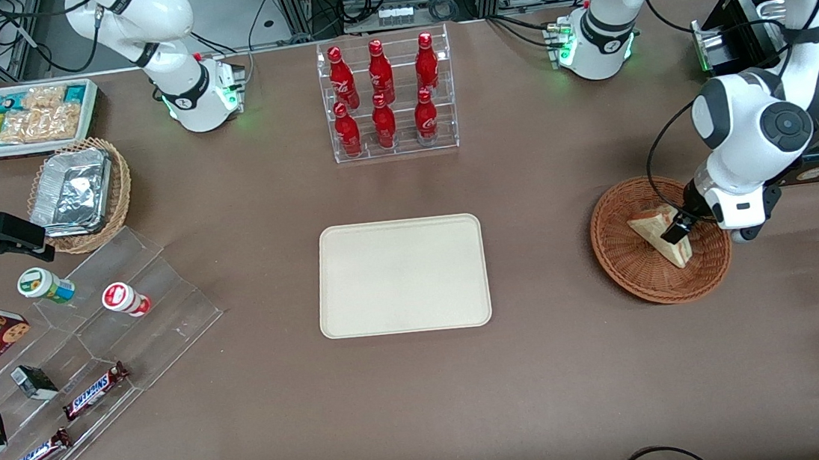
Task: Place sandwich from basket to tray
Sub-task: 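Lower the left gripper onto the wrapped sandwich and grasp it, then carry the sandwich with the left gripper over the cream tray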
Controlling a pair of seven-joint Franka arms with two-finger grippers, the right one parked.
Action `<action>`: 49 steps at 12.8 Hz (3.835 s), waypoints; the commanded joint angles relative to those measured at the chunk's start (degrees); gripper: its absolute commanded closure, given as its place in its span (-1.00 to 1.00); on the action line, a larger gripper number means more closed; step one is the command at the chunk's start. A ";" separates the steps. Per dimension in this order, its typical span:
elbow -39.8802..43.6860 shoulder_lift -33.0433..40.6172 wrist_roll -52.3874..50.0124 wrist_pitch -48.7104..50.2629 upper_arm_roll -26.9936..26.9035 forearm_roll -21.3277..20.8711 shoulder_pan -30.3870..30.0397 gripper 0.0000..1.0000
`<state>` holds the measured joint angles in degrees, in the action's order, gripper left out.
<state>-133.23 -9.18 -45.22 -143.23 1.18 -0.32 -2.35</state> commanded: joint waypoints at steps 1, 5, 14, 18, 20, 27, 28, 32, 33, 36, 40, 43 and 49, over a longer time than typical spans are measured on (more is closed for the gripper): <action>-2.03 -0.92 -1.80 -3.54 -0.21 -0.21 0.50 -1.00; -2.65 -2.59 -1.89 -6.10 -0.21 -0.21 0.77 -0.91; 7.78 6.98 -5.23 20.22 0.14 -6.54 9.54 0.91; 18.61 6.90 -6.54 30.73 0.23 -5.66 19.72 0.91; 21.06 5.68 -7.16 30.03 0.23 -5.66 25.44 0.90; 26.08 -7.31 -9.17 18.69 0.05 -6.54 43.20 0.89; 27.31 -9.95 -9.96 17.99 0.14 -6.62 43.83 0.89; 28.29 -16.03 -11.46 11.67 -0.04 -6.89 46.03 0.87; 28.63 -17.08 -11.81 10.61 0.05 -7.85 46.03 0.87; 34.07 -22.71 -13.93 9.46 0.05 -9.69 46.03 0.87; 36.55 -25.44 -14.54 9.20 -0.04 -10.23 46.74 0.86; 36.46 -26.41 -18.31 6.39 -0.04 -12.85 46.91 0.79; 36.20 -26.76 -20.95 6.03 -0.12 -13.66 47.70 -0.71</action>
<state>-98.13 -35.43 -63.85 -136.92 1.67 -12.57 44.57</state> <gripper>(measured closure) 0.436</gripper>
